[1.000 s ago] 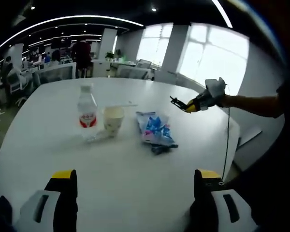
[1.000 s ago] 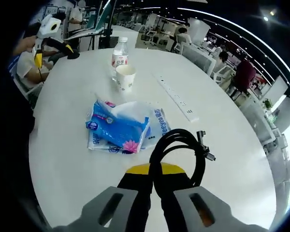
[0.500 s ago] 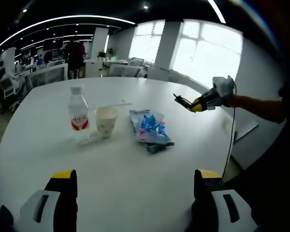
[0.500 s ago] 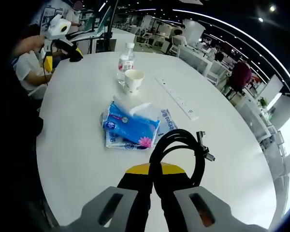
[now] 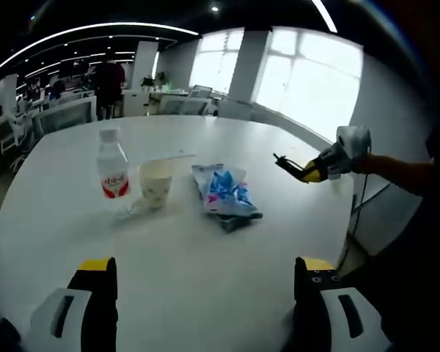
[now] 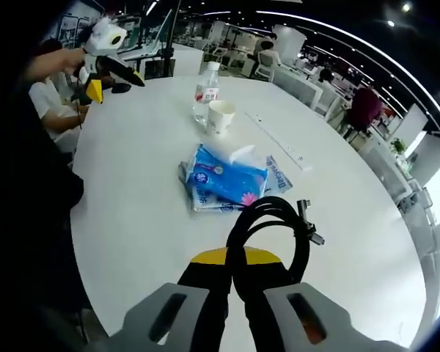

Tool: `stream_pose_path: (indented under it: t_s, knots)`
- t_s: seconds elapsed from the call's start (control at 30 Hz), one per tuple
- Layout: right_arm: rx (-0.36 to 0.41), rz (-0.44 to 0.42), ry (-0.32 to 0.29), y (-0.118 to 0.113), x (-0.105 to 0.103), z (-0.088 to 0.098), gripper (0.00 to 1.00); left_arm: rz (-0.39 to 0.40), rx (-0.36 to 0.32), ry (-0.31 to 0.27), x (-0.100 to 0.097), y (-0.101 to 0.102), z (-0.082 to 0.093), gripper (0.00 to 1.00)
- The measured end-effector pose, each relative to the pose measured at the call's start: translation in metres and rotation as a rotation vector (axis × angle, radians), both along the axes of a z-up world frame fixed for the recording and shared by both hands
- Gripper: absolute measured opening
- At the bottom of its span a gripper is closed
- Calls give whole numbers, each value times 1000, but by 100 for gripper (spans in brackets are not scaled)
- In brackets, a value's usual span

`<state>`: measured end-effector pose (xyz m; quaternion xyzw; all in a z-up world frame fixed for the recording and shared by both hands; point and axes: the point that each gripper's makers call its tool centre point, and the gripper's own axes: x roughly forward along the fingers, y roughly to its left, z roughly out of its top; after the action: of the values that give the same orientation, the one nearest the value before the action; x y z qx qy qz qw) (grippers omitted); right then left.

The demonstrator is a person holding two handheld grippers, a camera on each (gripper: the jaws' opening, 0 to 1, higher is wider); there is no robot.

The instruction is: Arrange the tabletop items into an orderly group along one side of the table until the central work area is clear of visible clutter.

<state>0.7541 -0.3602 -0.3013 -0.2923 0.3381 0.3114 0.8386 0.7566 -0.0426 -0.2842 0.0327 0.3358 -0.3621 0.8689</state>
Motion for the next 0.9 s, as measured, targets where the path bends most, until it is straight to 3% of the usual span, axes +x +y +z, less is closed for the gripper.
stream_pose_path:
  t_s: [0.4, 0.63, 0.9]
  knots:
    - [-1, -3, 42, 16, -25, -19, 0, -10, -1, -2, -3, -2, -2, 99]
    - [-43, 7, 94, 19, -35, -48, 1, -8, -1, 4, -7, 1, -7, 99]
    - [-56, 21, 131, 21, -44, -68, 1, 1, 3, 4, -11, 0, -7, 99]
